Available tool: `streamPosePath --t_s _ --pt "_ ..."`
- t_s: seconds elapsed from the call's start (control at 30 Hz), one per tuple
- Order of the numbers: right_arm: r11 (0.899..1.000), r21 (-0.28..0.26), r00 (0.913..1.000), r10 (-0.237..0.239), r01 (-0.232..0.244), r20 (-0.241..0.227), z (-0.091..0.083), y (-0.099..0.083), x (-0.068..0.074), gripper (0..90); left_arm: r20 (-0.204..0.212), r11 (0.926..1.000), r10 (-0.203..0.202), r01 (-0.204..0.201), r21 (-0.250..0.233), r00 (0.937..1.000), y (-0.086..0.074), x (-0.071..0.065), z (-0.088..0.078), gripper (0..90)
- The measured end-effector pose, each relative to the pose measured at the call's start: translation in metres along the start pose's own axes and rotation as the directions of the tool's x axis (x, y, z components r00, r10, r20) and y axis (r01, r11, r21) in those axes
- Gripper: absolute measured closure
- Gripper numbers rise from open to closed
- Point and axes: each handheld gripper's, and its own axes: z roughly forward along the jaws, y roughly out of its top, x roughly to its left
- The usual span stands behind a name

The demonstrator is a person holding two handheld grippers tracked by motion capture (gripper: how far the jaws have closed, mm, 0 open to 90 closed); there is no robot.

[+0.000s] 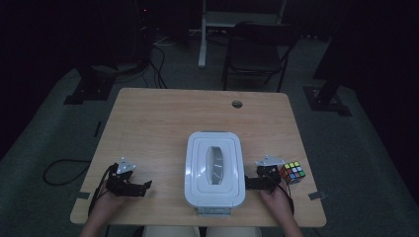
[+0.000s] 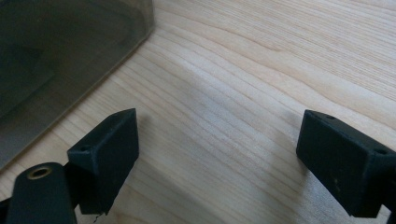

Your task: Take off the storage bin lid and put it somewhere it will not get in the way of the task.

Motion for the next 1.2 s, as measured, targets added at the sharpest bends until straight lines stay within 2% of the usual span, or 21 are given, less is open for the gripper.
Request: streamPosePath --t_s 0.3,0.4,0.67,0.77,0.9,0.93,0.97,1.0,1.07,1.13,1.17,1.2 --pt "1.000 0.000 1.0000 0.000 0.000 0.000 0.000 0.000 0.000 12.9 0.059 0.9975 0.054 -0.051 -0.049 0.9968 0.026 -0.015 -0.017 3.4" --pt "1.000 0.000 1.0000 0.000 0.000 0.000 0.000 0.000 0.000 12.9 0.089 0.9952 0.063 -0.056 -0.080 0.9940 0.036 -0.019 -0.026 3.4" --pt "1.000 0.000 1.0000 0.000 0.000 0.000 0.000 0.000 0.000 12.9 0.134 0.9829 0.138 -0.118 -0.141 0.9814 0.060 -0.037 -0.046 3.4" --pt "1.000 0.000 1.0000 0.000 0.000 0.000 0.000 0.000 0.000 12.9 0.168 0.9777 0.149 -0.120 -0.172 0.9745 0.065 -0.043 -0.051 3.4" --pt "1.000 0.000 1.0000 0.000 0.000 0.000 0.000 0.000 0.000 12.9 0.212 0.9695 0.177 -0.133 -0.206 0.9611 0.072 -0.053 -0.059 3.4" --pt "1.000 0.000 1.0000 0.000 0.000 0.000 0.000 0.000 0.000 12.9 0.226 0.9668 0.186 -0.138 -0.215 0.9561 0.074 -0.055 -0.061 3.4" --pt "1.000 0.000 1.0000 0.000 0.000 0.000 0.000 0.000 0.000 12.9 0.239 0.9616 0.208 -0.154 -0.227 0.9485 0.078 -0.062 -0.065 3.4" --pt "1.000 0.000 1.0000 0.000 0.000 0.000 0.000 0.000 0.000 12.9 0.239 0.9616 0.208 -0.154 -0.227 0.9485 0.078 -0.062 -0.065 3.4" --pt "1.000 0.000 1.0000 0.000 0.000 0.000 0.000 0.000 0.000 12.9 0.256 0.9538 0.234 -0.171 -0.247 0.9378 0.082 -0.067 -0.068 3.4" --pt "1.000 0.000 1.0000 0.000 0.000 0.000 0.000 0.000 0.000 12.9 0.262 0.9494 0.250 -0.183 -0.255 0.9320 0.086 -0.073 -0.070 3.5" --pt "1.000 0.000 1.0000 0.001 -0.001 0.000 0.000 0.000 0.000 12.9 0.269 0.9450 0.271 -0.202 -0.257 0.9243 0.090 -0.079 -0.070 3.5" --pt "1.000 0.000 1.0000 0.001 -0.001 0.000 0.000 0.000 0.000 12.9 0.269 0.9450 0.271 -0.202 -0.257 0.9243 0.090 -0.079 -0.070 3.5"
